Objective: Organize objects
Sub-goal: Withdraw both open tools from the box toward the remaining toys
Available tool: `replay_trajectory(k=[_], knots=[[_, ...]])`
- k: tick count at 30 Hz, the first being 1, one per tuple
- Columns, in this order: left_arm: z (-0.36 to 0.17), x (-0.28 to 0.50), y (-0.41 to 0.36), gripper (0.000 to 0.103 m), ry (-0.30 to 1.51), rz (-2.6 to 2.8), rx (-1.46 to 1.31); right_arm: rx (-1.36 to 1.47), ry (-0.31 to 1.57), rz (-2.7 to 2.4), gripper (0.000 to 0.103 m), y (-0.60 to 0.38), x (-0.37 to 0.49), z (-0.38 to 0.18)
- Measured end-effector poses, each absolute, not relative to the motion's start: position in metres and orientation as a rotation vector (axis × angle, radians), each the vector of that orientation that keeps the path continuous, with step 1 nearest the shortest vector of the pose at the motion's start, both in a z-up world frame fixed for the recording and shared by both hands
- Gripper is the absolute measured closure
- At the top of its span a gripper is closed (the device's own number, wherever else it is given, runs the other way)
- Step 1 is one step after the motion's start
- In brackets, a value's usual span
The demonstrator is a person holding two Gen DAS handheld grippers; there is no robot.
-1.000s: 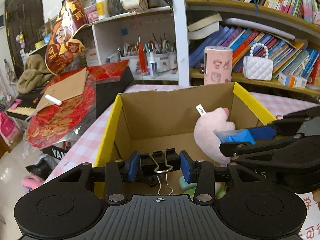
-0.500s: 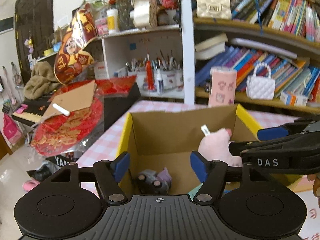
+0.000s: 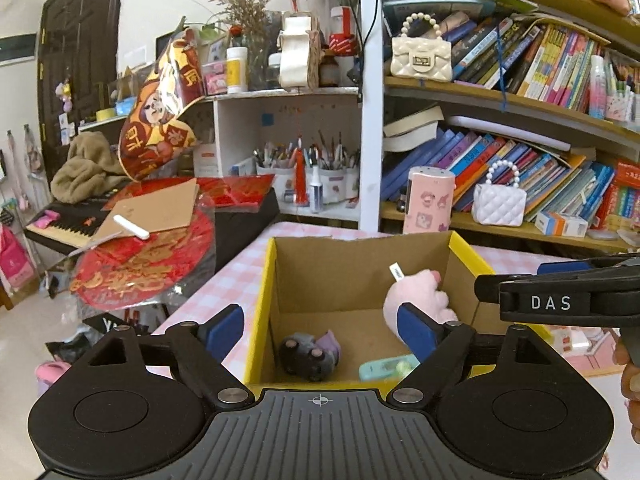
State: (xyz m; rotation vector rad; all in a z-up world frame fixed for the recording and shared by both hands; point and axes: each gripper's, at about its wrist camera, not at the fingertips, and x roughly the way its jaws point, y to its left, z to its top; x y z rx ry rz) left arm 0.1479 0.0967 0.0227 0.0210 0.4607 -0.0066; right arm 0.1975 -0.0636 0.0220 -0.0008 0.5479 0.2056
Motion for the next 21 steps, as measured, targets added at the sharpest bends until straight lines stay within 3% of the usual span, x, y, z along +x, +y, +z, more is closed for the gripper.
replay_trajectory(k=[6, 21], knots=[[0.019, 0.118, 0.108, 0.011, 0.475, -0.011, 0.025, -0.003, 0.559, 0.184, 0.035, -0.055, 0.162, 0.019], [0.0, 0.048, 0.125, 0.01, 0.561, -0.003, 0.034, -0.006, 0.639, 0.134, 0.031, -0.036, 0.073, -0.007]])
